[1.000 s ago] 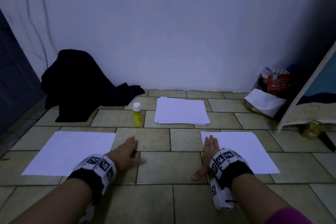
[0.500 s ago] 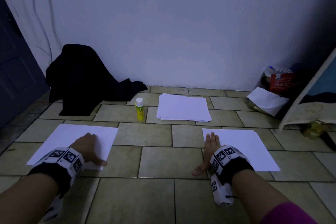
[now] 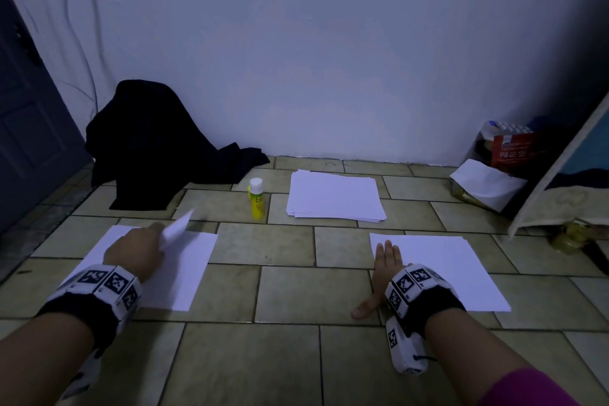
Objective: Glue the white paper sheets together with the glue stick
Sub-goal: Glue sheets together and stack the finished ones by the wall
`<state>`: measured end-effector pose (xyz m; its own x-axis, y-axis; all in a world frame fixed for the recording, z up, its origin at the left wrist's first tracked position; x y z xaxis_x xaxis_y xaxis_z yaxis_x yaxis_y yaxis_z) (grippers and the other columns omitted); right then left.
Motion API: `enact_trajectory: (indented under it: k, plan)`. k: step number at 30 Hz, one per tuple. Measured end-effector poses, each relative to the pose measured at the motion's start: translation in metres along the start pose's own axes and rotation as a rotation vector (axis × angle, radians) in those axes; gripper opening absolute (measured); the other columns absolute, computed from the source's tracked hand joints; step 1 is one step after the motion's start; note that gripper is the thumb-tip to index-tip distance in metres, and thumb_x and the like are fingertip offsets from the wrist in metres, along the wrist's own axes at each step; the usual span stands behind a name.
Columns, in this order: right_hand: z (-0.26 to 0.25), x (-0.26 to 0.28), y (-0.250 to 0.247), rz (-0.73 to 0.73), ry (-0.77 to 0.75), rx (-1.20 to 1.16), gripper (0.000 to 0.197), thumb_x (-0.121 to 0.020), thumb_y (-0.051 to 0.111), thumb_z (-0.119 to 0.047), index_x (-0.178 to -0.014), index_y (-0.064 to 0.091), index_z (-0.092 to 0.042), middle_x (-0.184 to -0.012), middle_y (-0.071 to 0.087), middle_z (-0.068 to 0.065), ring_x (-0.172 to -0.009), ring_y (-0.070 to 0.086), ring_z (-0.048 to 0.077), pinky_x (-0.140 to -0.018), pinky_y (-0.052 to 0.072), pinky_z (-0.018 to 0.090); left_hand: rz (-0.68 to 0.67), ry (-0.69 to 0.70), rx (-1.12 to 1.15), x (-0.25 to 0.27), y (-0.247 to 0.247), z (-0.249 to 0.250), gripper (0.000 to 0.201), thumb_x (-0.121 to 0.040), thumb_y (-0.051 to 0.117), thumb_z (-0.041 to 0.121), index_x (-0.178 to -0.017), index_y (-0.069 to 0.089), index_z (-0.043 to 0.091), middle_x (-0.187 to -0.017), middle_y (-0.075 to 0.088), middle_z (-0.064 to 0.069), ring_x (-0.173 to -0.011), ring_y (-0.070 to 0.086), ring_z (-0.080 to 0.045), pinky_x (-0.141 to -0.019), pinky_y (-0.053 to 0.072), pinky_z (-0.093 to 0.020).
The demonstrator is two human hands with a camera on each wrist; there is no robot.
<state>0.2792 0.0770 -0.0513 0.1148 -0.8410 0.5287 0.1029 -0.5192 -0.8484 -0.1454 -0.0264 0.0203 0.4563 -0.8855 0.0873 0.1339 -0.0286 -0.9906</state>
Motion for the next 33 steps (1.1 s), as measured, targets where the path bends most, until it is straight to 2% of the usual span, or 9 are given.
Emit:
enact_trajectory:
  k: [7, 11, 14, 17, 20, 24, 27, 29, 33]
  plan:
    - [-0.001, 0.004, -0.002, 0.004, 0.0, 0.0, 0.158, -0.048, 0.075, -0.074, -0.144, -0.028, -0.003, -0.154, -0.03, 0.013, -0.143, -0.023, 0.031, -0.116, 0.003, 0.054, 0.242, 0.065, -0.106, 0.004, -0.048, 0.018, 0.022, -0.074, 0.062, -0.006, -0.093, 0.055, -0.002, -0.083, 0.061, -0.023, -0.074, 0.06, -0.04, -0.064, 0.038, -0.041]
    - [-0.001, 0.004, -0.001, 0.012, 0.003, 0.006, 0.158, -0.047, 0.074, -0.076, -0.144, -0.028, -0.004, -0.154, -0.03, 0.013, -0.144, -0.022, 0.03, -0.115, 0.004, 0.055, 0.236, 0.124, -0.088, 0.022, -0.07, 0.05, 0.022, -0.082, 0.065, 0.013, -0.096, 0.052, 0.003, -0.081, 0.059, -0.012, -0.067, 0.054, -0.029, -0.059, 0.041, -0.033]
    - [-0.003, 0.007, -0.001, 0.019, -0.002, 0.005, 0.167, -0.031, 0.066, -0.084, -0.144, -0.027, -0.004, -0.154, -0.028, 0.012, -0.144, -0.021, 0.03, -0.115, 0.005, 0.057, 0.111, 0.258, -0.157, 0.045, -0.057, 0.104, 0.041, -0.086, 0.058, 0.042, -0.118, 0.046, 0.017, -0.096, 0.062, -0.003, -0.084, 0.062, -0.023, -0.065, 0.043, -0.027]
    - [-0.004, 0.007, -0.002, 0.014, 0.005, 0.009, 0.179, -0.005, 0.047, -0.089, -0.144, -0.027, -0.003, -0.155, -0.028, 0.012, -0.144, -0.02, 0.03, -0.114, 0.006, 0.058, -0.042, 0.375, -0.165, 0.065, -0.019, 0.16, 0.053, -0.088, 0.055, 0.05, -0.127, 0.037, 0.019, -0.118, 0.061, -0.004, -0.107, 0.059, -0.023, -0.082, 0.046, -0.03]
    - [-0.003, 0.006, -0.002, 0.026, 0.01, 0.012, 0.165, -0.037, 0.07, -0.082, -0.144, -0.027, -0.003, -0.154, -0.028, 0.013, -0.144, -0.02, 0.031, -0.115, 0.005, 0.057, -0.217, 0.387, -0.11, 0.071, 0.02, 0.193, 0.074, -0.078, 0.062, 0.065, -0.128, 0.044, 0.013, -0.126, 0.056, -0.007, -0.116, 0.052, -0.024, -0.091, 0.043, -0.033]
    - [-0.004, 0.014, -0.011, 0.03, -0.014, 0.023, 0.152, -0.053, 0.075, -0.072, -0.146, -0.023, -0.001, -0.156, -0.024, 0.015, -0.145, -0.017, 0.032, -0.117, 0.006, 0.05, -0.345, 0.442, -0.074, 0.073, 0.049, 0.21, 0.087, -0.074, 0.055, 0.077, -0.129, 0.044, 0.01, -0.131, 0.046, -0.008, -0.121, 0.044, -0.026, -0.098, 0.039, -0.038]
    - [-0.002, 0.018, -0.026, 0.036, -0.025, 0.018, 0.139, -0.061, 0.07, -0.072, -0.15, -0.011, -0.002, -0.158, -0.012, 0.015, -0.147, -0.005, 0.029, -0.117, 0.011, 0.044, -0.389, 0.492, -0.024, 0.068, 0.052, 0.208, 0.074, -0.087, 0.043, 0.069, -0.132, 0.045, 0.01, -0.14, 0.038, -0.009, -0.126, 0.039, -0.026, -0.1, 0.04, -0.041]
    - [-0.001, 0.014, -0.036, 0.04, -0.029, 0.021, 0.127, -0.06, 0.065, -0.078, -0.148, 0.012, -0.003, -0.156, 0.011, 0.015, -0.143, 0.019, 0.028, -0.111, 0.027, 0.043, -0.426, 0.557, -0.041, 0.068, 0.049, 0.205, 0.064, -0.095, 0.043, 0.056, -0.141, 0.04, 0.012, -0.149, 0.03, -0.007, -0.133, 0.032, -0.025, -0.107, 0.036, -0.041]
    - [0.001, 0.007, -0.057, 0.043, -0.009, 0.023, 0.094, -0.064, 0.054, -0.083, -0.119, 0.048, -0.008, -0.126, 0.047, 0.009, -0.11, 0.052, 0.023, -0.085, 0.043, 0.033, -0.46, 0.704, -0.139, 0.068, 0.041, 0.198, 0.057, -0.098, 0.048, 0.021, -0.15, 0.025, 0.01, -0.16, 0.012, -0.007, -0.144, 0.016, -0.025, -0.115, 0.025, -0.039]
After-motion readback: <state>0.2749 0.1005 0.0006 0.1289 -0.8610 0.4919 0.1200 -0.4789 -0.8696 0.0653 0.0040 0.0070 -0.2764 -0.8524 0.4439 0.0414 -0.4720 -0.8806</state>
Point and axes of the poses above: each hand's wrist, its own x-axis away from the middle knuckle, its own y-axis out of the palm, z = x × y, the point moved 6 cm from there along -x, towards the middle knuckle
